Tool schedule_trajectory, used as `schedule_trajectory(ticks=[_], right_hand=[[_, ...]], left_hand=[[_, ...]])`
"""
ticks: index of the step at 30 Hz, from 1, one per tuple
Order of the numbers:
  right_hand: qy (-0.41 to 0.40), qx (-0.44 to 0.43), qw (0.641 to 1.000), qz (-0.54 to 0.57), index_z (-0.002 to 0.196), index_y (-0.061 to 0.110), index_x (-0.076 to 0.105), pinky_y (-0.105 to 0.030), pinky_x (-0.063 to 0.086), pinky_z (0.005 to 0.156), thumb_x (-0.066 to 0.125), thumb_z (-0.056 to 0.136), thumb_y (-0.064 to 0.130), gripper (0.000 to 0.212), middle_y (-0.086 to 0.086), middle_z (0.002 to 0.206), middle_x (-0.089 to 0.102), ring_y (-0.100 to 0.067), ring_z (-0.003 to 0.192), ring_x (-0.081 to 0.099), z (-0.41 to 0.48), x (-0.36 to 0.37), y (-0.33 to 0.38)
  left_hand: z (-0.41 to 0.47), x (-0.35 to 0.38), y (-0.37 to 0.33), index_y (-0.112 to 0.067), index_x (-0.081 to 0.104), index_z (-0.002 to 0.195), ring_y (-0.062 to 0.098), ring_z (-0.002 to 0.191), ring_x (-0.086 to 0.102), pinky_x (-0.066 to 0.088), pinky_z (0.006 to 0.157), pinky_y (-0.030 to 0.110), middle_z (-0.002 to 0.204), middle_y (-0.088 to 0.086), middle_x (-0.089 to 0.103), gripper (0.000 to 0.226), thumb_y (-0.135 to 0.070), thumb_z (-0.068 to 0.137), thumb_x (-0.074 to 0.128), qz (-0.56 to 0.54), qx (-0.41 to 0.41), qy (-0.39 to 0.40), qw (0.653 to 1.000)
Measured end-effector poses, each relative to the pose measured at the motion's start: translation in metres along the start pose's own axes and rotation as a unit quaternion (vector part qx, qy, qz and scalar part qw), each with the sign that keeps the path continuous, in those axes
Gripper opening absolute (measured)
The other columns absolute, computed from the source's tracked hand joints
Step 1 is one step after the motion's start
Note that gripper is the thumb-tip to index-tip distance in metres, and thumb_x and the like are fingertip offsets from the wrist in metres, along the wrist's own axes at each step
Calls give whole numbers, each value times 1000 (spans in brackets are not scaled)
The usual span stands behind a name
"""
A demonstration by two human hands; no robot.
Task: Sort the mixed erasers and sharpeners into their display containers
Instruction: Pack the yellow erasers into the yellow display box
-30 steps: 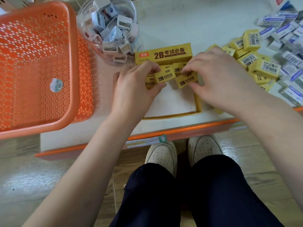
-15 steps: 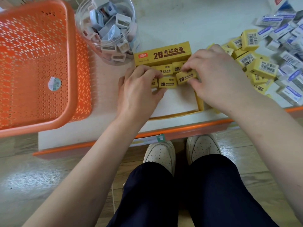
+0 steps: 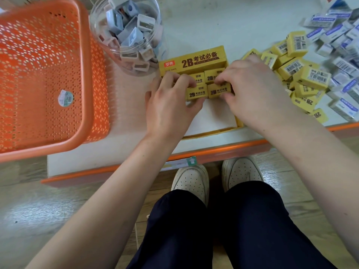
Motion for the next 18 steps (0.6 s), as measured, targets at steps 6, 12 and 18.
schedule_trajectory(ticks=[6, 12, 18], right_hand=[[-71, 26, 995, 72, 103, 10, 65, -25, 33, 82, 65, 84, 13, 20, -5, 112, 58, -27, 104, 50, -7, 10, -10], [-91, 45, 992, 71, 96, 14, 61, -31, 43, 66, 65, 83, 21, 15, -2, 107, 56, -25, 97, 53, -8, 12, -12], [-96, 63, 992, 41, 95, 19, 61, -29, 36, 62, 64, 85, 28, 14, 3, 106, 57, -23, 101, 48, -7, 13, -12]], left_hand=[[-1, 3, 2, -17, 63, 109, 29, 107, 51, 43, 82, 40, 113, 4, 56, 41, -36, 74, 74, -42, 2, -1, 999], [-2, 0, 3, -16, 64, 108, 27, 104, 54, 49, 82, 46, 110, 4, 58, 37, -31, 74, 67, -76, 2, -24, 997], [-3, 1, 4, -13, 66, 108, 29, 103, 54, 49, 81, 47, 110, 4, 61, 35, -26, 76, 69, -71, -6, -26, 997]])
Point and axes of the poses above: each hand's wrist, its own z-axis towards the middle knuckle, its own x-axis out of the palm, y = z × x, the point moved 6 cm from there along z, towards the middle knuckle
